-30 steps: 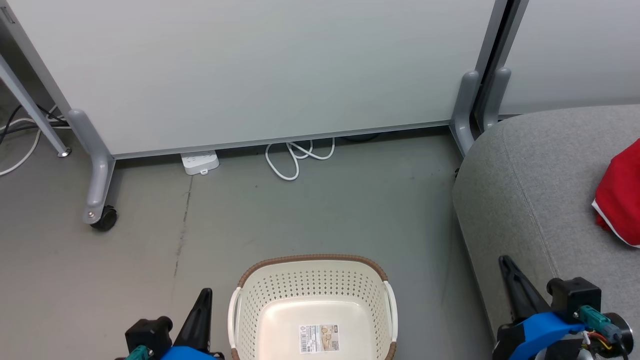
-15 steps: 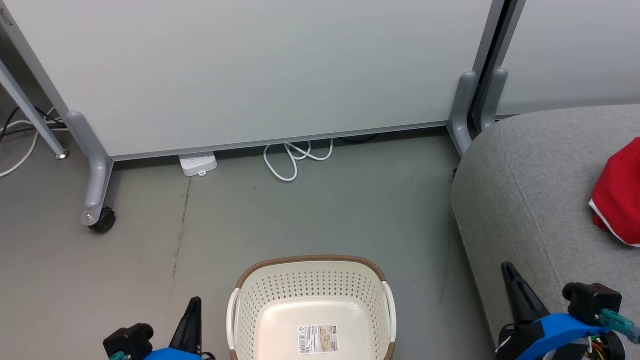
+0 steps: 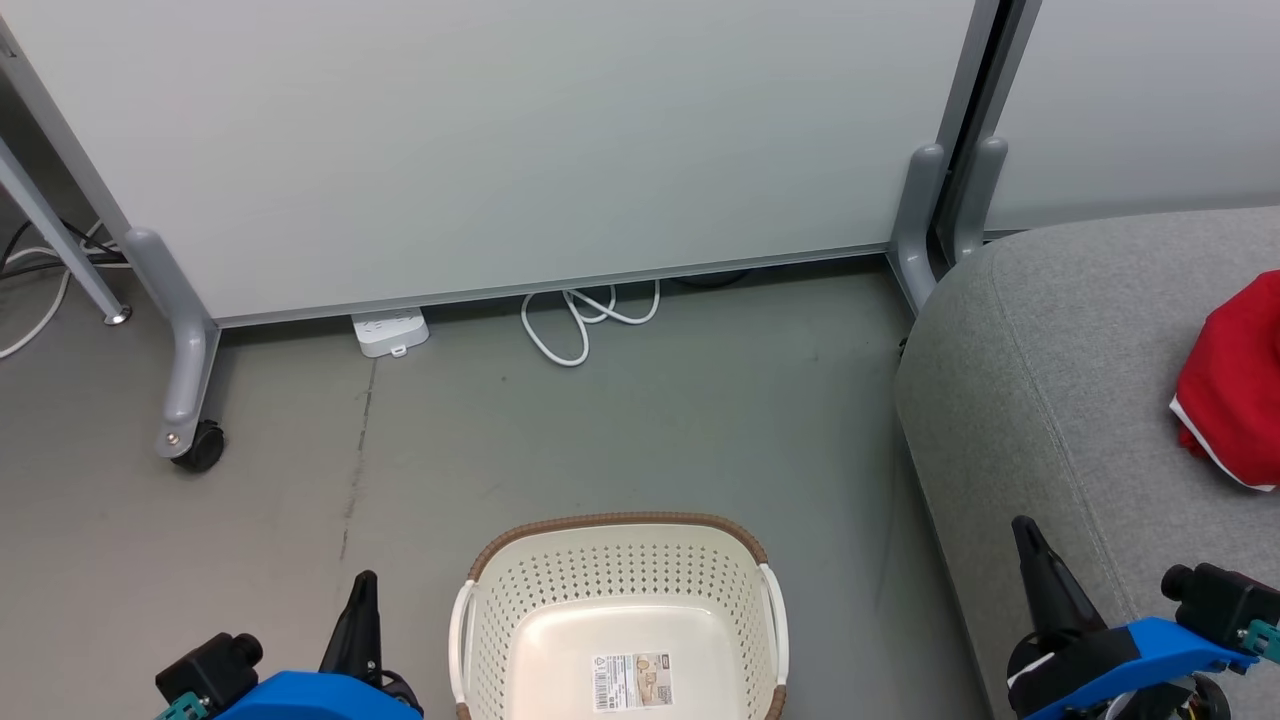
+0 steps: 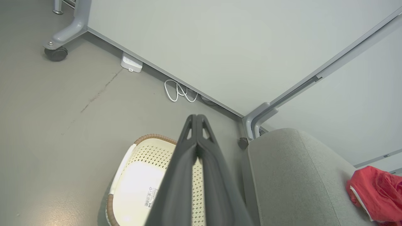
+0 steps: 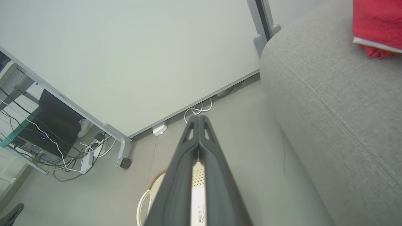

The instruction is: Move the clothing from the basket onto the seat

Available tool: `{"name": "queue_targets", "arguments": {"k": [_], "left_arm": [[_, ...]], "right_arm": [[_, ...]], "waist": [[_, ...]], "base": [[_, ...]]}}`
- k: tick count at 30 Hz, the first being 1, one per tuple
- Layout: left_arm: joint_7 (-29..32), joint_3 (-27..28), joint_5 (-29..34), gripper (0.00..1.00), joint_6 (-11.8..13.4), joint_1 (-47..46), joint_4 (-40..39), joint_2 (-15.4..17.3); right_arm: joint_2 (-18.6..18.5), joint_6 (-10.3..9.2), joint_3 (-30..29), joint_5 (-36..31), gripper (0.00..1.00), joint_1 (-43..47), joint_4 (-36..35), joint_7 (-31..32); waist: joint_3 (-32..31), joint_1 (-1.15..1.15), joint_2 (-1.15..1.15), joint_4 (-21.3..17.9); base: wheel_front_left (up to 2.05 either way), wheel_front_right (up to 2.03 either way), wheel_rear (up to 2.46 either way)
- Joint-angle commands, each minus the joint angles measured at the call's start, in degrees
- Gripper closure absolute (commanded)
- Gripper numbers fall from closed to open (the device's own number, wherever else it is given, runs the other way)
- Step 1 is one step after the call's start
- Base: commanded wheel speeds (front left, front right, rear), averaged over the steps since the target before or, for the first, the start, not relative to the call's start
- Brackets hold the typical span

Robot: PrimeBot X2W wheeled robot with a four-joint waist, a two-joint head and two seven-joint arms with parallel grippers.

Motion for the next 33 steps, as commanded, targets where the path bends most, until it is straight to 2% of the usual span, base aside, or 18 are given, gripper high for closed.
{"name": "queue_targets", "arguments": {"k": [1, 33], "left_arm": [[0.6, 0.8, -2.3, 1.0, 0.0, -1.6, -1.4, 0.1], [6.5, 5.9, -21.4, 1.0, -0.1, -2.8, -5.6, -1.0]], "right_arm": [[-0.3, 0.01, -0.3, 2.9, 1.0, -1.6, -0.5, 0.3], [-0.5, 0.02, -1.2, 27.5, 1.0, -3.4, 0.3, 2.5]], "waist": [[0.0, 0.0, 0.0, -0.1], [-0.5, 0.0, 0.0, -1.1]], "base": [[0.0, 0.0, 0.0], [0.0, 0.0, 0.0]]}}
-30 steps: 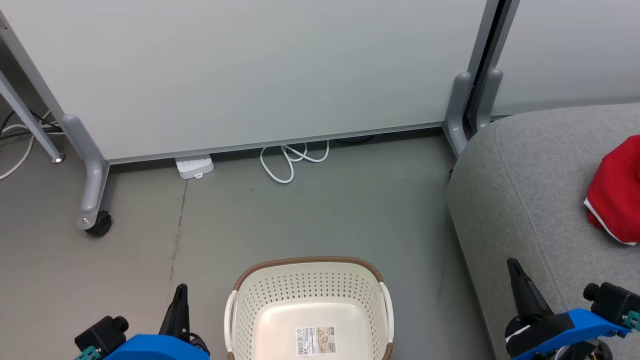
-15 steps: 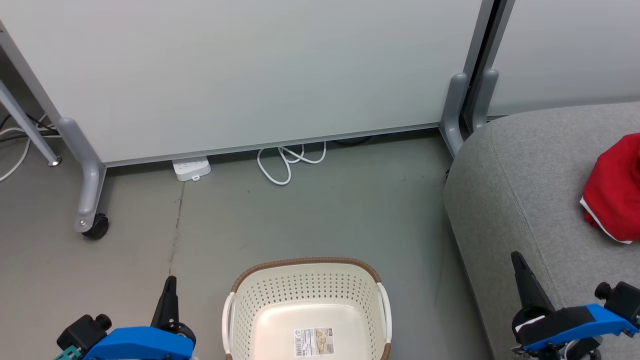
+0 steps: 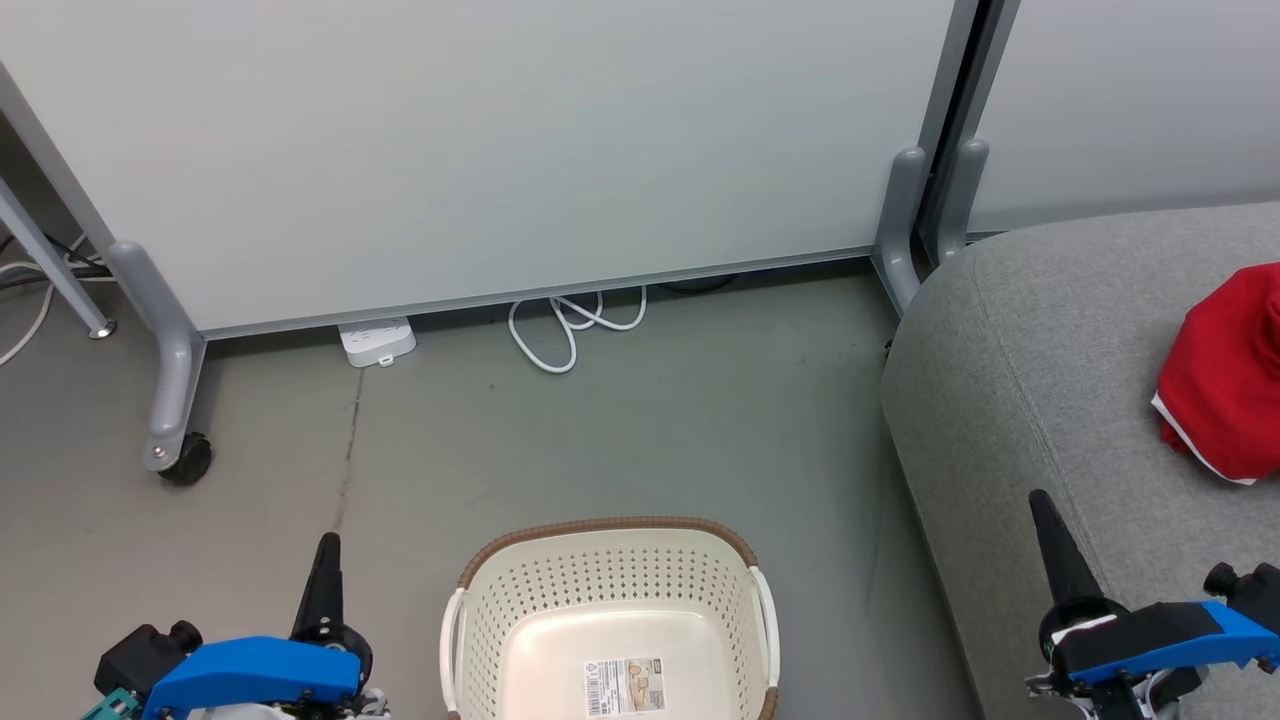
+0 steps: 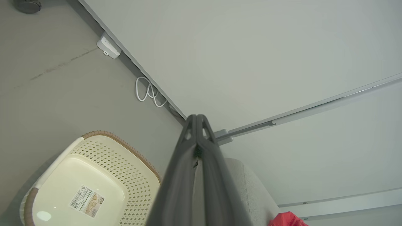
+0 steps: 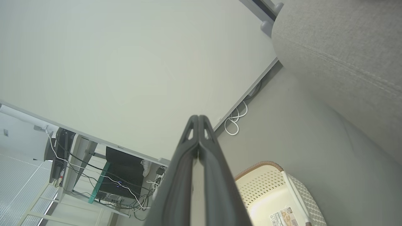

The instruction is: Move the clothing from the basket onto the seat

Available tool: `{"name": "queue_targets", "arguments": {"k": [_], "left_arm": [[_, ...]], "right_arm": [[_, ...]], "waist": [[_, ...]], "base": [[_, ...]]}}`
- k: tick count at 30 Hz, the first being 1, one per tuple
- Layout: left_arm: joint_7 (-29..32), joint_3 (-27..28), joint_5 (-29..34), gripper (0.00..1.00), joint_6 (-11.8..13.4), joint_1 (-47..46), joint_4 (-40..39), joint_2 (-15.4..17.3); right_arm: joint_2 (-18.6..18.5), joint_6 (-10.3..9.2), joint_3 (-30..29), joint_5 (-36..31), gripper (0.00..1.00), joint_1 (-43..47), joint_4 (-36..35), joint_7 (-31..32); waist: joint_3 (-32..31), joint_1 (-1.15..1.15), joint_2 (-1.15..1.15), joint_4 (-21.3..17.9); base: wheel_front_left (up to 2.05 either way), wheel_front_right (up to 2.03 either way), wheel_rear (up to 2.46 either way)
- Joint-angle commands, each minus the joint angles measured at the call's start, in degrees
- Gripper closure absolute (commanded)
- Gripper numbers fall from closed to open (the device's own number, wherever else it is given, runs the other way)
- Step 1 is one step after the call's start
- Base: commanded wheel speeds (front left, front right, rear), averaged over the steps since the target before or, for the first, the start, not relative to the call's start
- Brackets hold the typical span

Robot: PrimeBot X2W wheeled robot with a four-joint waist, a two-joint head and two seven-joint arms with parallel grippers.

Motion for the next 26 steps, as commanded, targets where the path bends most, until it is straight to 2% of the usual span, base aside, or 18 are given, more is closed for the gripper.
{"name": "queue_targets", "arguments": {"k": [1, 26], "left_arm": [[0.4, 0.5, -1.3, 1.0, -0.1, -1.5, -0.9, 0.0], [4.1, 3.7, -13.0, 1.0, -0.1, -2.1, -3.5, -0.6]], "right_arm": [[-0.4, 0.02, -0.2, 1.9, 1.0, -1.3, -0.4, 0.1], [-0.6, 0.02, -0.7, 16.9, 1.0, -2.3, 0.1, 1.5]], "waist": [[0.0, 0.0, 0.0, 0.0], [-0.4, 0.0, 0.0, -0.9]], "base": [[0.0, 0.0, 0.0], [0.0, 0.0, 0.0]]}}
